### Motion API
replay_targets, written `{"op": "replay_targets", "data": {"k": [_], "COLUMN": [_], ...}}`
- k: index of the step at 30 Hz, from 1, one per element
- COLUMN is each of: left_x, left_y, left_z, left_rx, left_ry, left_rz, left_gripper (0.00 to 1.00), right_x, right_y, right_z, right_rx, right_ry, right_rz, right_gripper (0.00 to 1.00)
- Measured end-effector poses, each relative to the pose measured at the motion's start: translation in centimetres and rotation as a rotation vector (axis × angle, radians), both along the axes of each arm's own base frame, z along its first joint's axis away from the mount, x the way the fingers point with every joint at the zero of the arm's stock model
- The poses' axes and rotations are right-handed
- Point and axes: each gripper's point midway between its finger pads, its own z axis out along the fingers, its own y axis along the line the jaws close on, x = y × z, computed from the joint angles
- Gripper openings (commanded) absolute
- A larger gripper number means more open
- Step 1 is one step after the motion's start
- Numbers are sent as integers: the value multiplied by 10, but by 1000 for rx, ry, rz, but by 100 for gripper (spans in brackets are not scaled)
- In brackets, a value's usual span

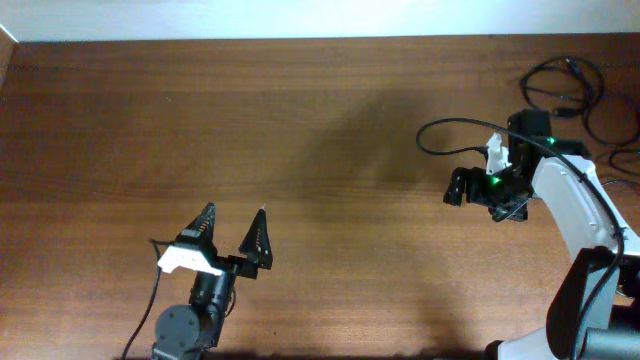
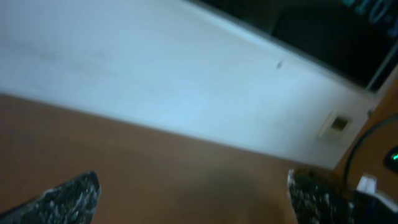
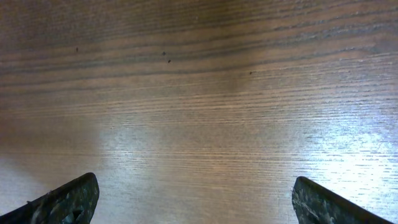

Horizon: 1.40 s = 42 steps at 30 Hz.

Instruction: Untangle cables

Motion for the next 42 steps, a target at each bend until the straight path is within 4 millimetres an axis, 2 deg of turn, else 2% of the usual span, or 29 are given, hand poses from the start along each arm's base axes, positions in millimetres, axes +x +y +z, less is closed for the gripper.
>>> {"op": "replay_targets", "data": {"k": [4,9,12,15,18,24,25,27,42], "left_x": [-5,-19,-26,-26,-18,-1,-1,0,0], "left_y": [9,39,43,43,41,37,37,37,33], "left_z": [9,47,63,63,46,-24,-25,-65,-66], "left_rx": [23,51,110,193,256,366,368,421,436], "left_ry": [-111,-284,-362,-377,-308,-32,-27,130,126], "left_rz": [35,164,205,231,229,179,178,146,125], "left_gripper": [99,99,99,99,99,99,99,99,99], "right_x": [0,0,0,0,0,0,0,0,0], "right_y": [0,0,0,0,0,0,0,0,0], "right_z": [0,0,0,0,0,0,0,0,0], "right_rx": [0,0,0,0,0,0,0,0,0], "right_ry": [1,0,0,0,1,0,0,0,0], "right_rz": [0,1,0,0,0,1,0,0,0], "right_gripper": [98,98,98,98,98,98,98,98,98]}}
